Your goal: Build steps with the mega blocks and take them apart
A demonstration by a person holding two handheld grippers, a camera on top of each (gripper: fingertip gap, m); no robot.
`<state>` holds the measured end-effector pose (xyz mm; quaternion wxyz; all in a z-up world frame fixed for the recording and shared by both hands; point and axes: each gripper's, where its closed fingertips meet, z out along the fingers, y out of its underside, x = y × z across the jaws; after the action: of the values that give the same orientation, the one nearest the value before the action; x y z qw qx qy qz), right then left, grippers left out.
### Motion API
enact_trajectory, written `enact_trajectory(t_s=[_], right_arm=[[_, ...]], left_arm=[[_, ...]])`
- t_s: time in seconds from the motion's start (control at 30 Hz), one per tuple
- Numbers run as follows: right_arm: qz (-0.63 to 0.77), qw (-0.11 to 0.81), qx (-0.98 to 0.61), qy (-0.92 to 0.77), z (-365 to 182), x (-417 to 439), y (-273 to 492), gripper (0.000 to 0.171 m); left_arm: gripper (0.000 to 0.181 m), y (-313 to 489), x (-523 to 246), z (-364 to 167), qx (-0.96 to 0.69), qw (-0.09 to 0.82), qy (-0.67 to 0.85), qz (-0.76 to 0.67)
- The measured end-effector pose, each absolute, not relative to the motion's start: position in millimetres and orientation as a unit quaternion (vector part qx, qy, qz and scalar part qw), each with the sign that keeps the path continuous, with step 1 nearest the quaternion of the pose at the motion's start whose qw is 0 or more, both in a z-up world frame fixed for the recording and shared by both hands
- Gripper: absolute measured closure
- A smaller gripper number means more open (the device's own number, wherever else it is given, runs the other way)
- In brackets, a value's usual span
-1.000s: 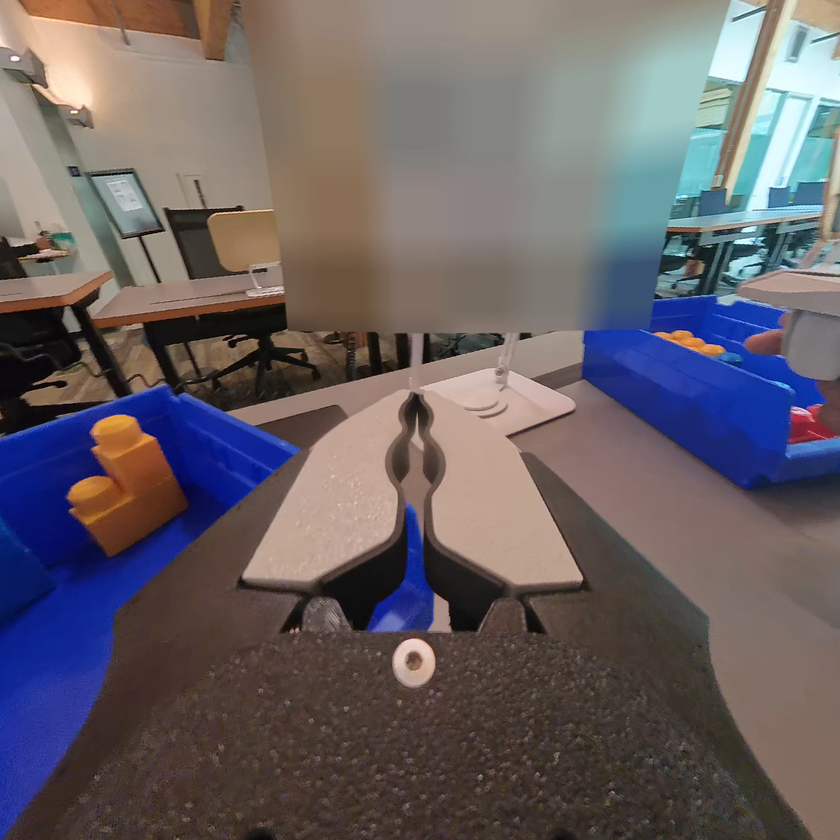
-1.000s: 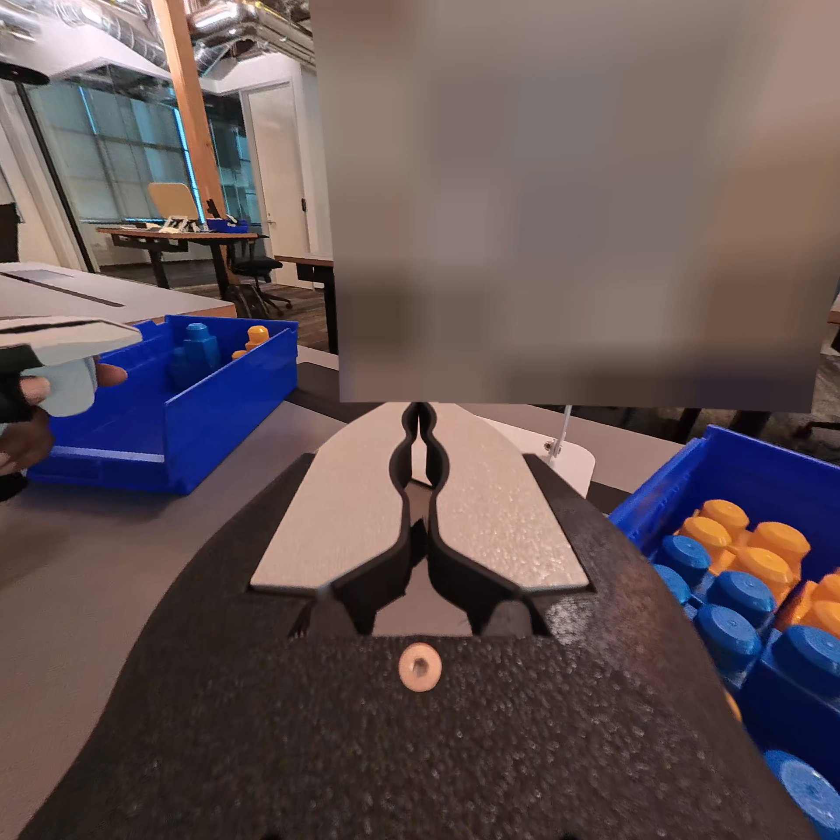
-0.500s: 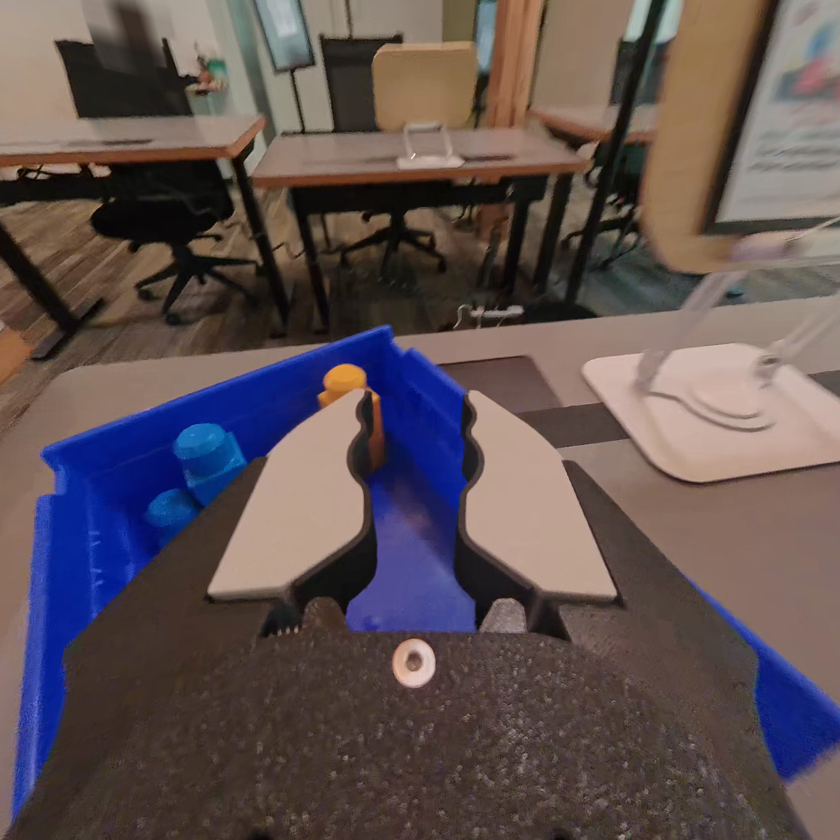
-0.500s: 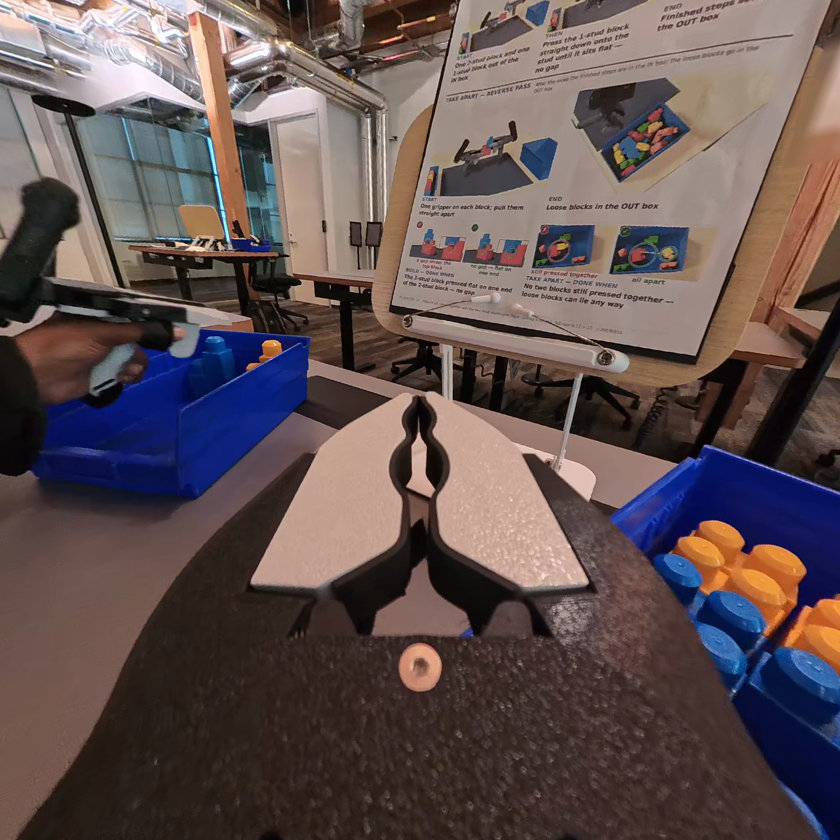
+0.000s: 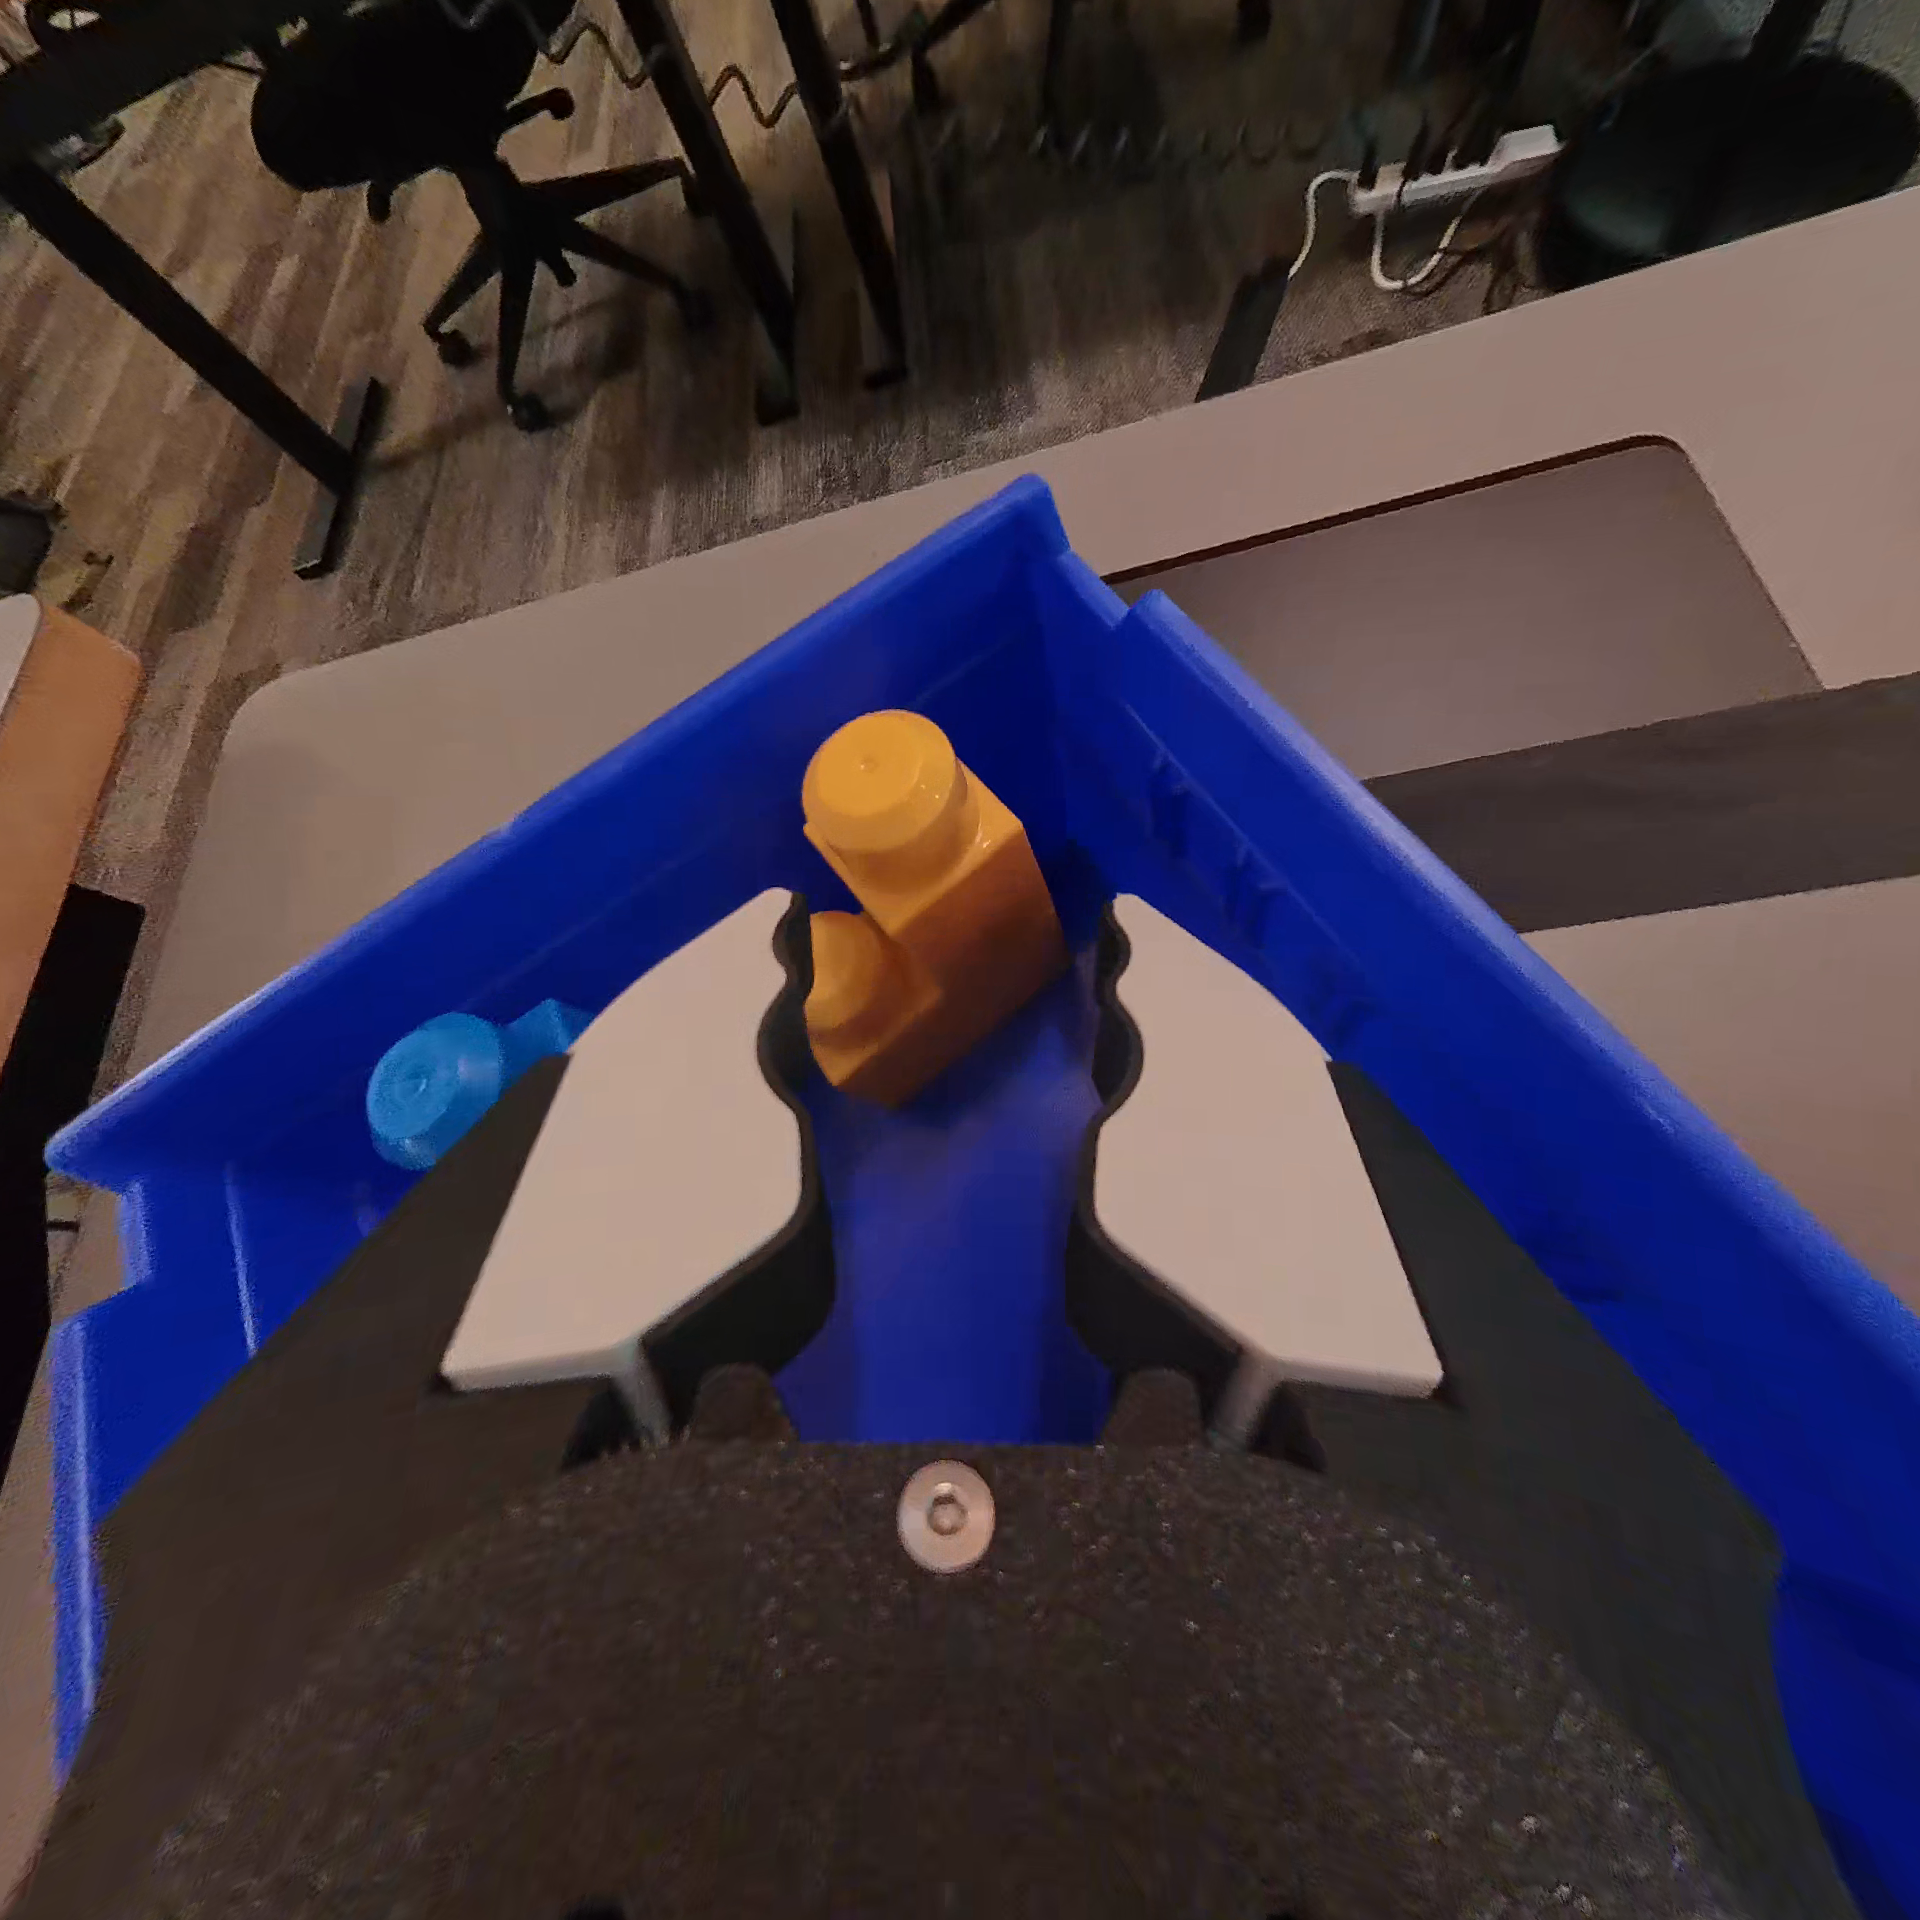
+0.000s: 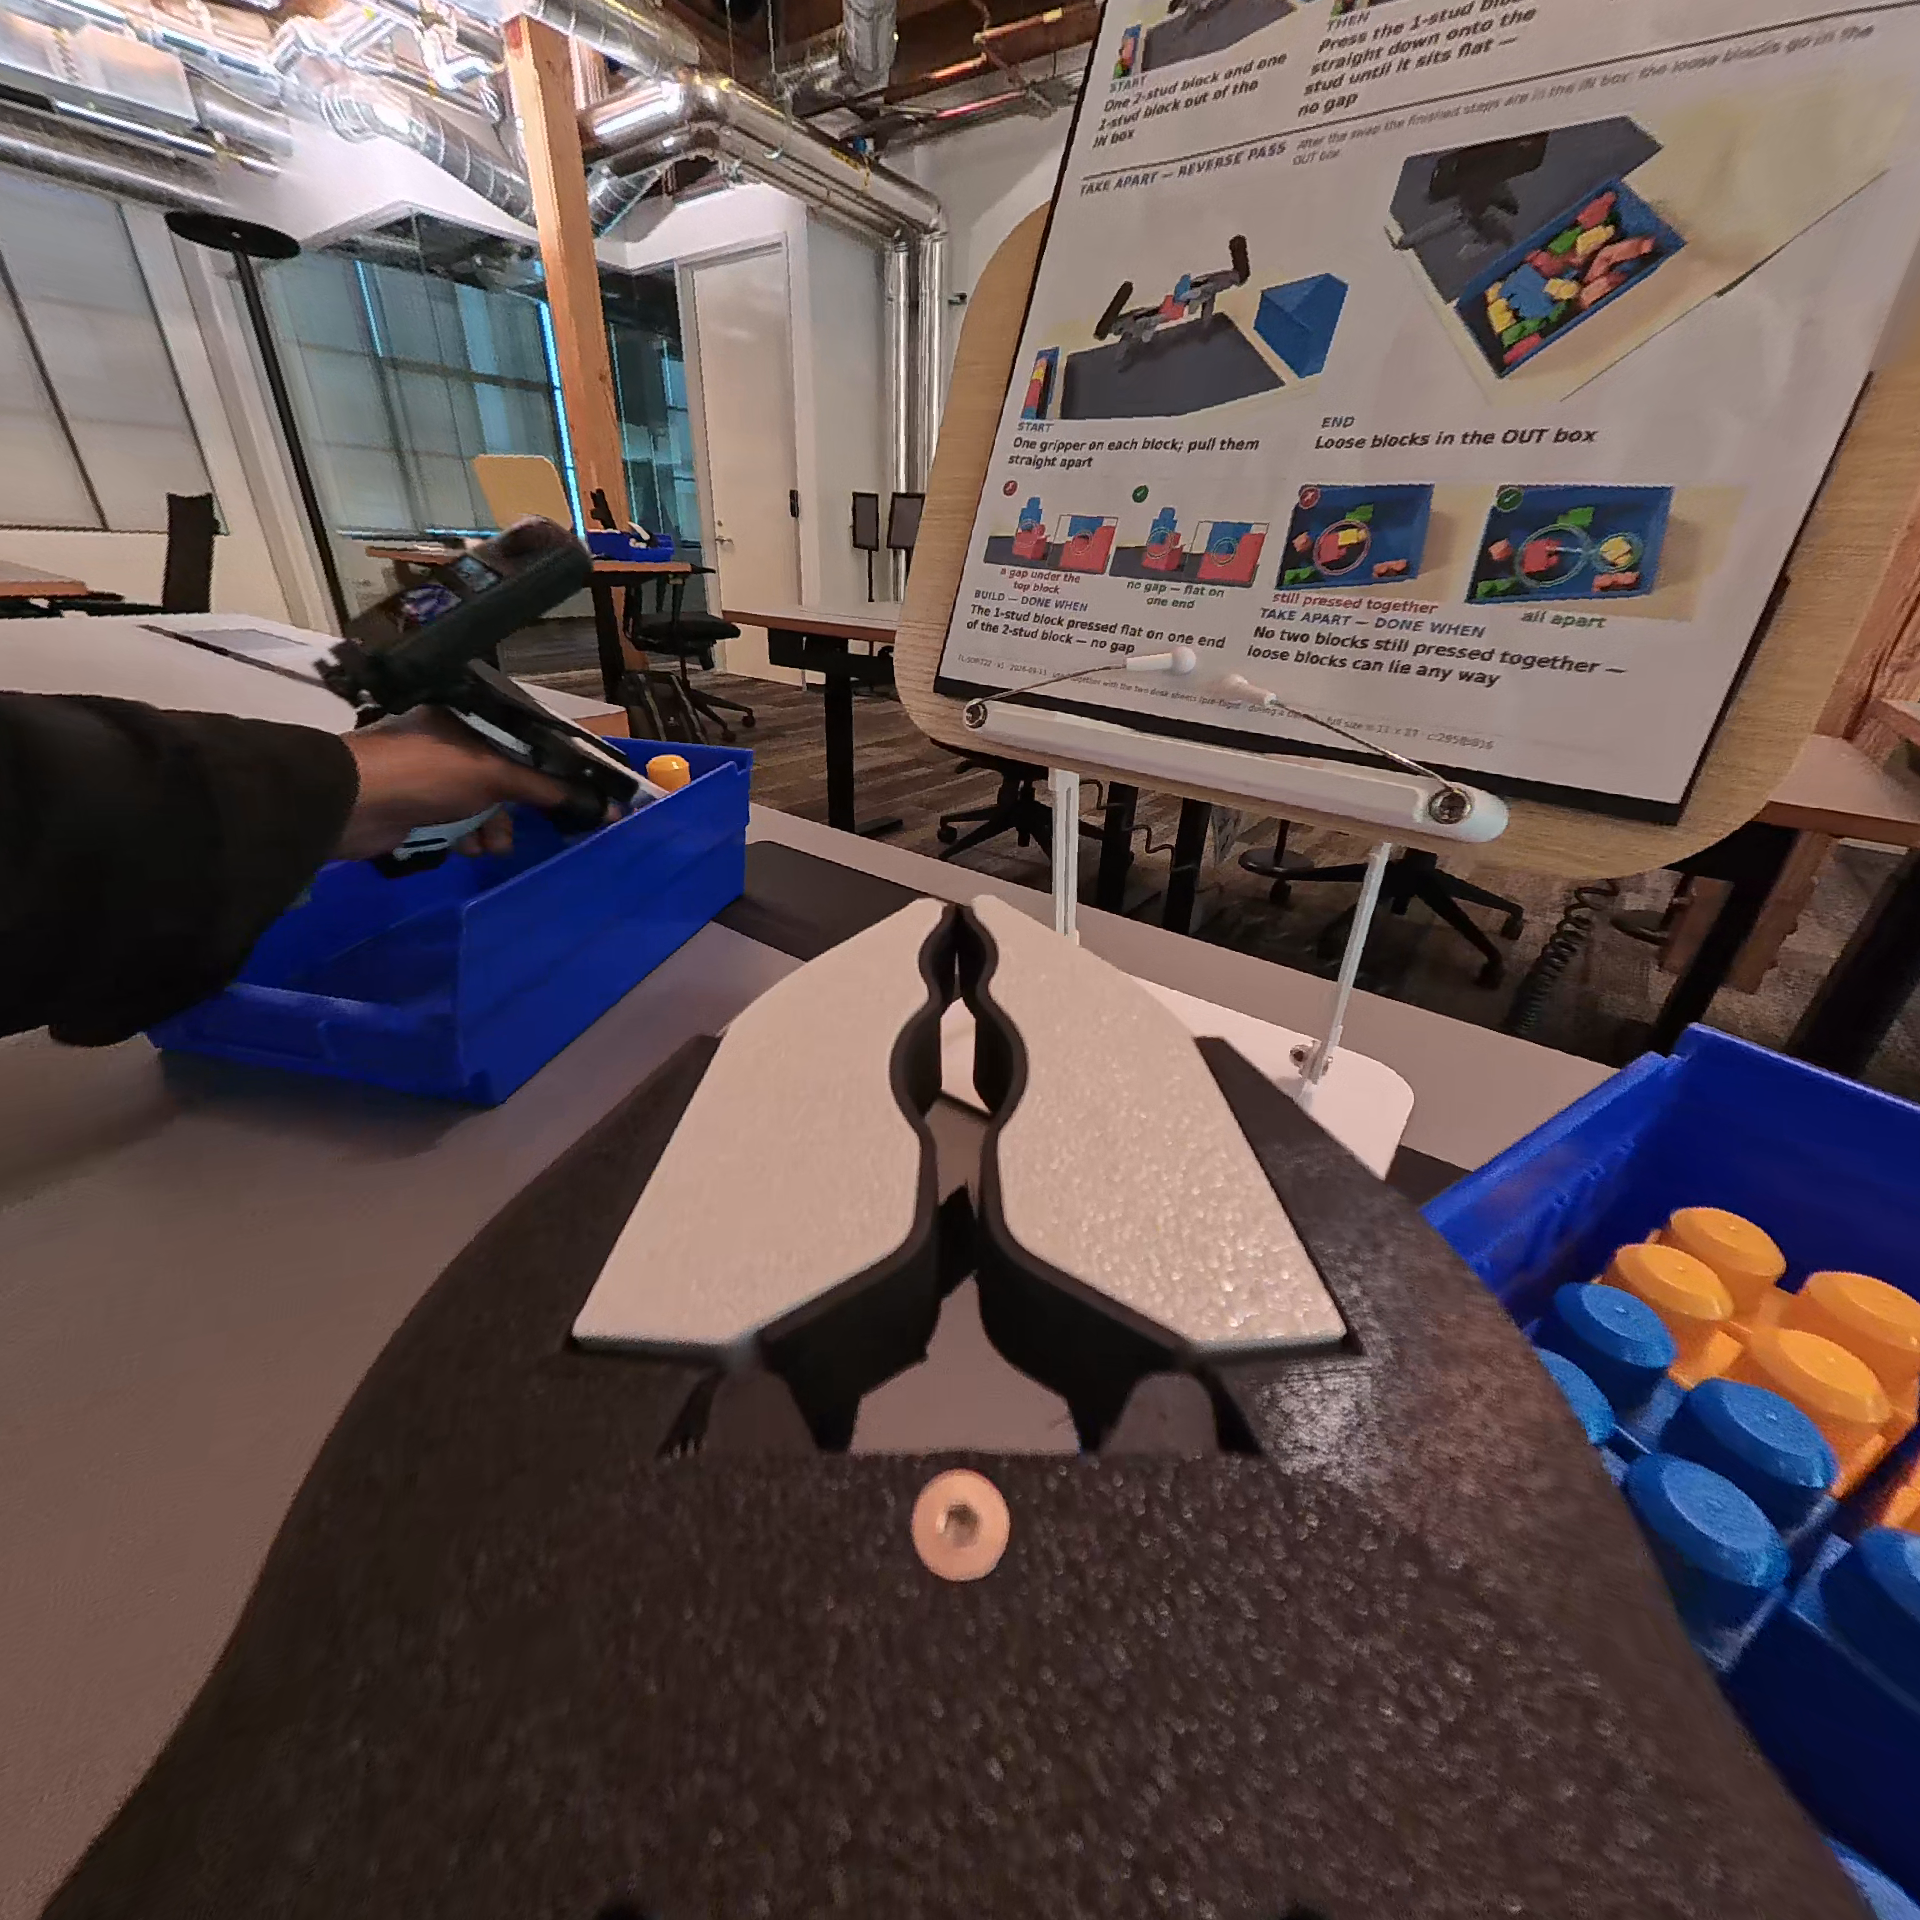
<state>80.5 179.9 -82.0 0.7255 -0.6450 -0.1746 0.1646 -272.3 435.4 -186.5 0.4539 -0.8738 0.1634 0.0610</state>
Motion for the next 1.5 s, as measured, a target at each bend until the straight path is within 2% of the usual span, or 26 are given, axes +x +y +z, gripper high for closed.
enact_trajectory(t_s=[0.27,0.37,0.6,0.67,0.7,0.73,1.23,1.37,1.5], right_arm=[[0.170,0.721,-0.648,-0.177,-85,79,181,0.171],[0.172,0.718,-0.650,-0.178,-87,78,182,0.171],[0.172,0.714,-0.654,-0.179,-91,77,183,0.171],[0.172,0.714,-0.655,-0.180,-92,77,183,0.171],[0.172,0.714,-0.655,-0.180,-91,77,183,0.171],[0.171,0.714,-0.654,-0.180,-91,77,183,0.171],[0.171,0.712,-0.655,-0.185,-92,74,182,0.171],[0.171,0.710,-0.656,-0.188,-94,73,182,0.171],[0.173,0.709,-0.658,-0.187,-95,73,183,0.171]], left_arm=[[0.132,454,-276,-202,-0.885,0.443,0.118,0.080],[0.143,459,-280,-207,-0.874,0.456,0.123,0.115],[0.156,459,-279,-206,-0.854,0.482,0.137,0.142],[0.167,457,-279,-201,-0.849,0.488,0.141,0.150],[0.178,455,-279,-200,-0.847,0.490,0.143,0.151],[0.180,454,-280,-197,-0.843,0.493,0.146,0.155],[0.181,443,-304,-159,-0.847,0.496,0.134,0.137],[0.129,447,-291,-171,-0.879,0.444,0.164,0.058],[0.114,453,-287,-178,-0.883,0.426,0.193,0.037]])
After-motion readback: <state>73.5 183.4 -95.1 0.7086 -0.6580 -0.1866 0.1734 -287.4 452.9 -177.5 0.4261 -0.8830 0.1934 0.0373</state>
